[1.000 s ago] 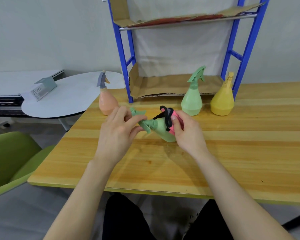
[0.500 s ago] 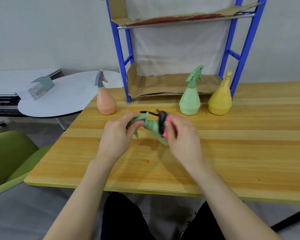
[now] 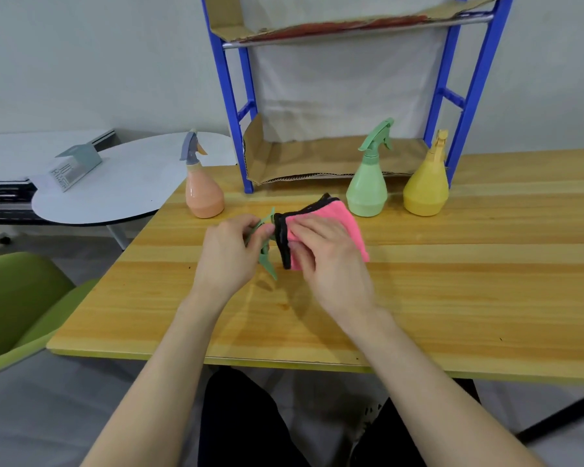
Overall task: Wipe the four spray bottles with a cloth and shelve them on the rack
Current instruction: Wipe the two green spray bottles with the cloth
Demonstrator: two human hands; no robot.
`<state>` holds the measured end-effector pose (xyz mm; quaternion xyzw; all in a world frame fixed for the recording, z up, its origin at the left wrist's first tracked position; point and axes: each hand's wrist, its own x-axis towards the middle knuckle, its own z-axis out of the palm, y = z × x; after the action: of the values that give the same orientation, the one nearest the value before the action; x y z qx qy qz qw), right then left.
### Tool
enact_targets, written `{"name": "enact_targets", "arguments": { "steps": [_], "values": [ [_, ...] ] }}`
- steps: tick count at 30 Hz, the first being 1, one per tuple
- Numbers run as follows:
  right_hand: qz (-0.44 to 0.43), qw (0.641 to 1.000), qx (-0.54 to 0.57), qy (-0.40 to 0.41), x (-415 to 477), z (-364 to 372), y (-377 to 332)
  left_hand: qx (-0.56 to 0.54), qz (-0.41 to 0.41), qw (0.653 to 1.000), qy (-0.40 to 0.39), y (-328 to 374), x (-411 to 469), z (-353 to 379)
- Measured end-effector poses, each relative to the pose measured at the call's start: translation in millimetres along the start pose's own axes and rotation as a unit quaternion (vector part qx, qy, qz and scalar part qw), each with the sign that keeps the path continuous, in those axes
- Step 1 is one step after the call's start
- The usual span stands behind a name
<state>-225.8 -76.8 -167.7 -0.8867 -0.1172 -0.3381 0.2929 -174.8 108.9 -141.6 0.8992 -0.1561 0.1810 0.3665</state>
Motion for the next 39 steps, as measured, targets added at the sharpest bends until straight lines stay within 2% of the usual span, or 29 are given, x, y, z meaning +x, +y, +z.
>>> {"name": "enact_targets", "arguments": {
  "steps": [2,5,8,11,16,18,21,23,27,29,32,36,39],
  "values": [
    [0.039,0.999,0.017,0.014,0,0,4,0.002,-0.013,1.0,-0.007,-3,0,-2],
    [0.165,0.984,0.019,0.059,-10,-16,26,-0.036,-0.043,0.998,-0.022,-7,-2,-2],
    [0.262,0.964,0.029,0.024,-9,-28,48,-0.046,-0.03,0.997,-0.057,-5,-1,-6],
    [0.266,0.963,0.04,0.016,-5,-31,51,0.012,0.016,0.993,-0.112,-5,6,-13],
    [0.268,0.961,0.072,0.001,-11,-24,48,0.12,0.026,0.969,-0.212,13,19,-16],
    [0.278,0.958,0.07,-0.004,-9,-24,49,0.203,0.047,0.943,-0.258,27,29,-12],
    [0.269,0.96,0.071,-0.005,-8,-26,47,0.366,0.103,0.884,-0.271,46,43,7],
    [0.261,0.963,0.072,-0.01,-9,-27,46,0.395,0.13,0.865,-0.282,53,48,21],
    [0.264,0.961,0.077,-0.021,-14,-41,51,0.333,0.148,0.888,-0.281,38,52,21],
    [0.271,0.96,0.073,0.001,-17,-50,57,0.263,0.142,0.926,-0.232,22,47,11],
    [0.24,0.967,0.068,0.045,-12,-57,54,0.091,0.138,0.975,-0.146,7,35,-2],
    [0.109,0.982,0.136,0.072,1,-55,12,0.006,0.156,0.983,-0.098,3,30,-4],
    [-0.015,0.989,0.112,0.096,5,-52,-10,-0.041,0.163,0.985,-0.039,1,22,1]
  ]
}}
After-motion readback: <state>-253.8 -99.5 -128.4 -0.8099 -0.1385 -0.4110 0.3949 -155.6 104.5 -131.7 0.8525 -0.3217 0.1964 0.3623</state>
